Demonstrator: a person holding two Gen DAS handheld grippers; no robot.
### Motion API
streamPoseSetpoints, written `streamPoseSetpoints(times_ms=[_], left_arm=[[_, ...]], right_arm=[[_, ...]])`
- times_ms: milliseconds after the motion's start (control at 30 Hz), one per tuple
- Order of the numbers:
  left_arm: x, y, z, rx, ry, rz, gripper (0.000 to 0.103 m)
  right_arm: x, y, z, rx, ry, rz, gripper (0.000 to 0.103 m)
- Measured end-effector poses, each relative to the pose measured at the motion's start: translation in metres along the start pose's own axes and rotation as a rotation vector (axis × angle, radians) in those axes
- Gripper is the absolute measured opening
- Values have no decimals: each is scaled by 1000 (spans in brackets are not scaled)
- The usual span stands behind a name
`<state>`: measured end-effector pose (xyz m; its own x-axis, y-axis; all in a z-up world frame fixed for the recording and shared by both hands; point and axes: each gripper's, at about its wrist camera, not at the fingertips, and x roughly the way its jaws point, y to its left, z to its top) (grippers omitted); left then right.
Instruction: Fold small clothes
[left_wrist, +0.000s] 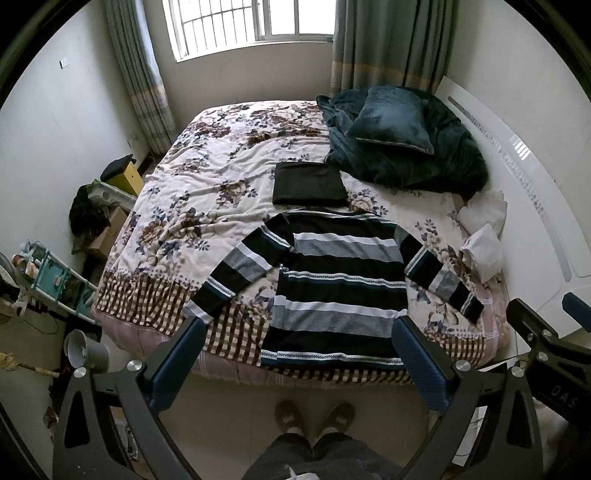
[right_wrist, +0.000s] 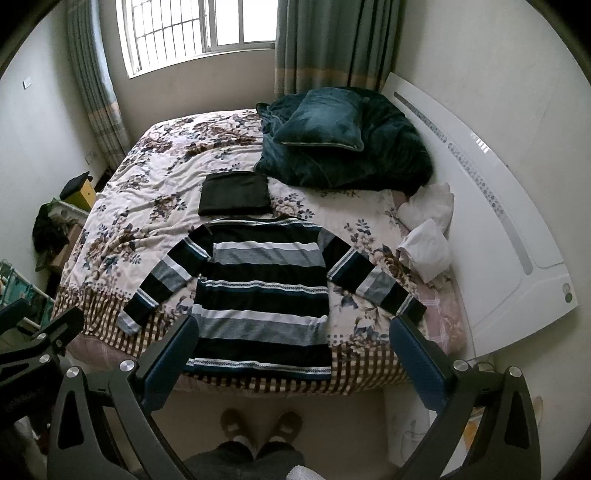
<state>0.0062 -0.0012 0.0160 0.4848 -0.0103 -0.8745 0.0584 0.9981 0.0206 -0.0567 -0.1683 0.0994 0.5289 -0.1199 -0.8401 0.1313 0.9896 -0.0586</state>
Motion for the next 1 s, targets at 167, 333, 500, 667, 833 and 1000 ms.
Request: streamPoseSetpoints(times_ms=[167, 333, 500, 667, 833, 1000], left_arm=[[-1, 0, 0, -1, -2, -2, 103], [-2, -3, 1, -3, -7, 1, 103], [-2, -8, 12, -3, -8, 1, 103], [-2, -9, 14, -2, -10, 1, 103], [-3, -8, 10, -3, -14, 0, 103], [-2, -9, 13, -2, -14, -1, 103]], right_arm=[[-5, -10, 14, 1, -4, 0, 103], [-5, -9, 12, 2, -5, 0, 103], [-6, -9, 10, 1, -8, -1, 103], [-7, -11, 13, 2, -11, -1, 103], [-9, -13, 22, 1, -11, -1, 103], [-8, -10, 10, 5, -12, -2, 103]])
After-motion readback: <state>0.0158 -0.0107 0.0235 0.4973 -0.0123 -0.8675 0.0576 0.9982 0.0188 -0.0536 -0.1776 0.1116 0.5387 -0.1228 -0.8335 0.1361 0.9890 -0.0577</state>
